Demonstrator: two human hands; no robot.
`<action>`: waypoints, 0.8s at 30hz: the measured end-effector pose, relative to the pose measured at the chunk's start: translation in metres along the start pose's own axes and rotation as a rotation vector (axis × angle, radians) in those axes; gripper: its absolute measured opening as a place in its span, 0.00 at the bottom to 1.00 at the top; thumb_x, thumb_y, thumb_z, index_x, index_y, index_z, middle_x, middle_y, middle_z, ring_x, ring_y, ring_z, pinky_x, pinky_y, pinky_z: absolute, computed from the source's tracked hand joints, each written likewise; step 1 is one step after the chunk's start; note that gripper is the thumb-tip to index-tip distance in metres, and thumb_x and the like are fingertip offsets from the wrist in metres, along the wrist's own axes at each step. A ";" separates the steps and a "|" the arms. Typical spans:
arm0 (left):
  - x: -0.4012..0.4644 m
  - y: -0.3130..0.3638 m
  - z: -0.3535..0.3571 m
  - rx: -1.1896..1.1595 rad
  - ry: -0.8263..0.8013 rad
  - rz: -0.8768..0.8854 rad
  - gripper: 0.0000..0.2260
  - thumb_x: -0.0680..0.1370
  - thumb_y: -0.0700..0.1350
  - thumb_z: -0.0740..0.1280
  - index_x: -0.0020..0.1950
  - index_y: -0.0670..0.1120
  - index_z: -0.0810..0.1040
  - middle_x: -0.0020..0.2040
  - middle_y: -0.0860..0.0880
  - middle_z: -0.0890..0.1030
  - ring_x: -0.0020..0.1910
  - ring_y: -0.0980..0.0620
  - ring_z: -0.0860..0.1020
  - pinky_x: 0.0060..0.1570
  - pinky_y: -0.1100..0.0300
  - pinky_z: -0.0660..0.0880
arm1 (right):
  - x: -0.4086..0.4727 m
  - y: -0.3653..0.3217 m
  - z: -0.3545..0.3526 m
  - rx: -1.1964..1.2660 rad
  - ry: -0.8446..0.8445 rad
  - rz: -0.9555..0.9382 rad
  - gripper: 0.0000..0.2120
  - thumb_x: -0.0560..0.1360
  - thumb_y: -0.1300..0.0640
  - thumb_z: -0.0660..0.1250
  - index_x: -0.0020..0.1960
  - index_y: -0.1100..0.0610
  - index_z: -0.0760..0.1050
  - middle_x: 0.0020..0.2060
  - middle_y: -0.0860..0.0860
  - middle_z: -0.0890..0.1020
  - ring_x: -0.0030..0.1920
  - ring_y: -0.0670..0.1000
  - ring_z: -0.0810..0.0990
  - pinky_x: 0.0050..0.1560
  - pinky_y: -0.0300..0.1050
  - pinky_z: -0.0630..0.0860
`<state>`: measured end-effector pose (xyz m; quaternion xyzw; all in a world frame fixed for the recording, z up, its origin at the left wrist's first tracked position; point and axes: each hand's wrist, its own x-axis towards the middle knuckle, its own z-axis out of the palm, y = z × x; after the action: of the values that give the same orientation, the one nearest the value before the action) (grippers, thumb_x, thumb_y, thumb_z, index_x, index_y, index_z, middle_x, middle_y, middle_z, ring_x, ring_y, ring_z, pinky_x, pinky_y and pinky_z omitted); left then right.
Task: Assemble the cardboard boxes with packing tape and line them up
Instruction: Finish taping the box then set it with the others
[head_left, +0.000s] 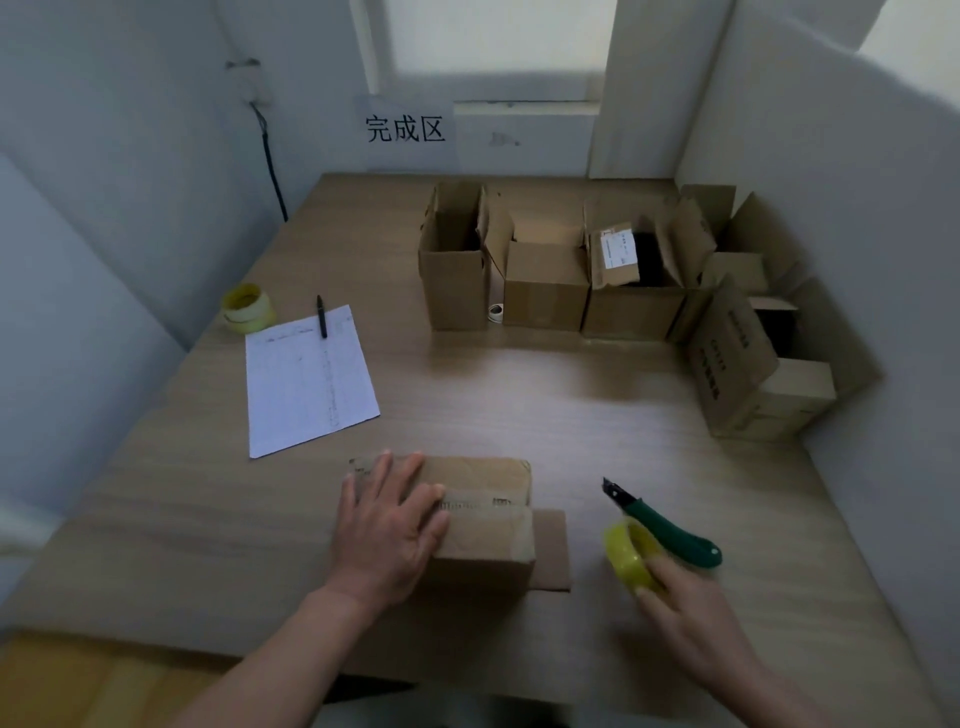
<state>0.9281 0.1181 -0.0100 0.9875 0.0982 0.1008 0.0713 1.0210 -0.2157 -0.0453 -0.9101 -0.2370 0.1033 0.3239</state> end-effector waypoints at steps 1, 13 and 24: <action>0.000 0.001 -0.001 0.002 -0.003 0.004 0.12 0.78 0.59 0.56 0.55 0.56 0.75 0.68 0.47 0.74 0.68 0.38 0.72 0.59 0.33 0.70 | 0.008 -0.024 -0.007 0.216 0.026 0.054 0.02 0.69 0.52 0.65 0.38 0.48 0.75 0.34 0.48 0.80 0.37 0.48 0.77 0.37 0.42 0.71; 0.002 -0.009 -0.010 -0.356 -0.051 -0.124 0.14 0.76 0.50 0.58 0.58 0.53 0.78 0.69 0.54 0.74 0.74 0.48 0.66 0.72 0.46 0.57 | 0.076 -0.172 0.026 0.727 -0.010 -0.101 0.18 0.70 0.45 0.64 0.30 0.57 0.68 0.25 0.51 0.69 0.28 0.49 0.68 0.29 0.44 0.62; 0.061 -0.004 -0.062 -1.120 -0.381 -0.203 0.13 0.81 0.39 0.63 0.66 0.41 0.77 0.61 0.48 0.79 0.60 0.56 0.76 0.54 0.76 0.69 | 0.084 -0.172 0.033 0.597 0.053 -0.144 0.15 0.71 0.45 0.62 0.31 0.52 0.67 0.27 0.46 0.67 0.29 0.44 0.66 0.30 0.40 0.61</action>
<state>0.9728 0.1425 0.0611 0.7861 0.1094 -0.0488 0.6064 1.0199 -0.0399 0.0361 -0.7579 -0.2516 0.1214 0.5895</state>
